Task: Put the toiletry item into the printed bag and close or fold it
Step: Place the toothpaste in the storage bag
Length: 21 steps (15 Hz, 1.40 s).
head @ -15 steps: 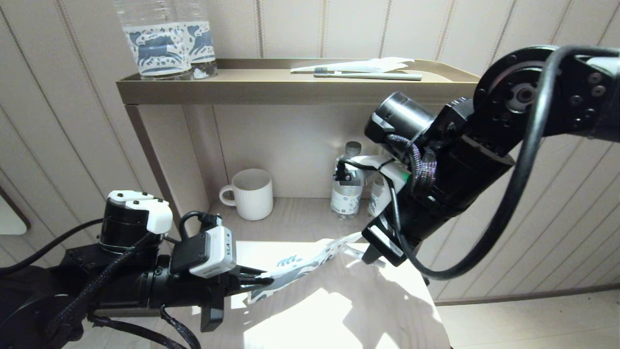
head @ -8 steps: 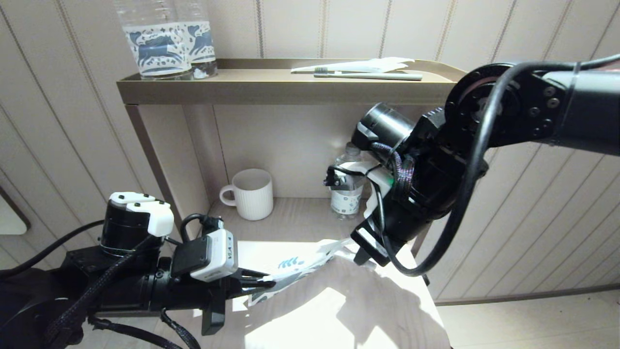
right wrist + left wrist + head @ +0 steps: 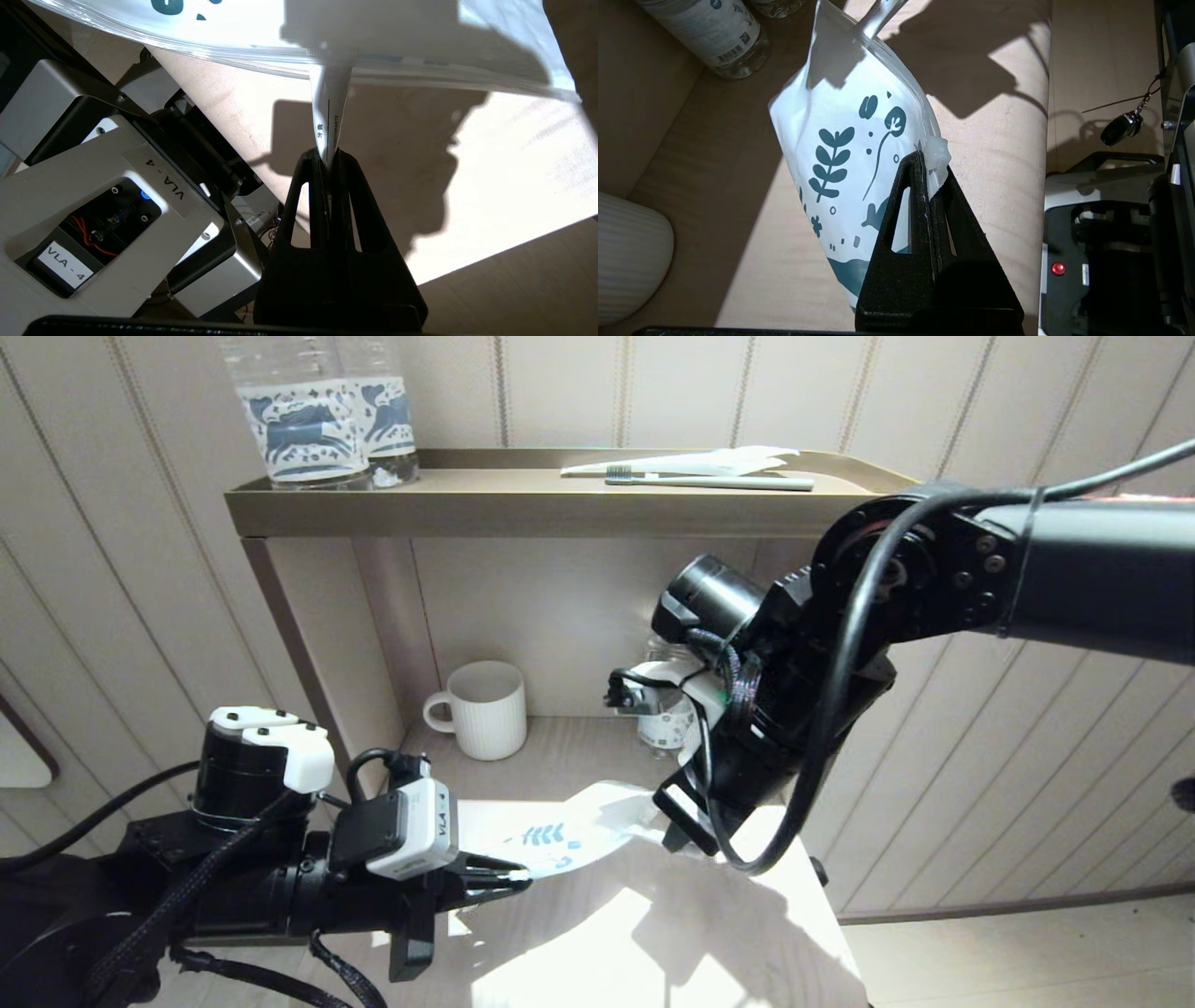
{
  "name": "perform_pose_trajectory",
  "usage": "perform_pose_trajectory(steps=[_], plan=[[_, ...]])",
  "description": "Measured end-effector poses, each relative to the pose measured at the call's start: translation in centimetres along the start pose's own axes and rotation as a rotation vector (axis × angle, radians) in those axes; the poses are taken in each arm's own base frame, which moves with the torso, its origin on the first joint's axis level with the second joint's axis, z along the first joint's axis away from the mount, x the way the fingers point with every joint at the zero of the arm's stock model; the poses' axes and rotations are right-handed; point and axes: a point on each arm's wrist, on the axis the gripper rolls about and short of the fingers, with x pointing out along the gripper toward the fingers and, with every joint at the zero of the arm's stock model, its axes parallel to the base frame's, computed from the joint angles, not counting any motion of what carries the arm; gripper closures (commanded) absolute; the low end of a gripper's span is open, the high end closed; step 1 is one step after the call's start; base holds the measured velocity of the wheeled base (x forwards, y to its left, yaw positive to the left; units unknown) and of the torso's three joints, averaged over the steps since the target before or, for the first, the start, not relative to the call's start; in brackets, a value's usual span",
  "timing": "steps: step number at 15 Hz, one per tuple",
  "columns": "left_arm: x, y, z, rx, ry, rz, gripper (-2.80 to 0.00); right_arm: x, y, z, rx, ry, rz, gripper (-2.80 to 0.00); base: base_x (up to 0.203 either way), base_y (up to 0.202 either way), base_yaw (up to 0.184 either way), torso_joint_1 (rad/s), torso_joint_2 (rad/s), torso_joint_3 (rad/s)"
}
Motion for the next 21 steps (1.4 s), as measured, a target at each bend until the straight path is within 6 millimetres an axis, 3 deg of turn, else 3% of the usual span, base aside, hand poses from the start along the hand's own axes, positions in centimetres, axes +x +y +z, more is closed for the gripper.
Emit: perform_pose_trajectory(steps=[6,11,21], plan=[[0.2,-0.2,0.2,0.006,0.004,0.001,0.0,1.6,1.9,1.1,-0.05,-0.041,0.022,0.0,0.0,0.0,0.0,0.0,0.0,0.0],[0.3,-0.6,0.5,0.019,-0.013,-0.01,0.0,2.9,1.5,1.4,-0.042,-0.026,0.018,0.0,0.0,0.0,0.0,0.0,0.0,0.0],[0.4,-1.3,1.2,0.024,-0.032,-0.042,0.0,3.0,0.4,2.3,0.053,-0.108,0.005,0.0,0.0,0.0,0.0,0.0,0.0,0.0]])
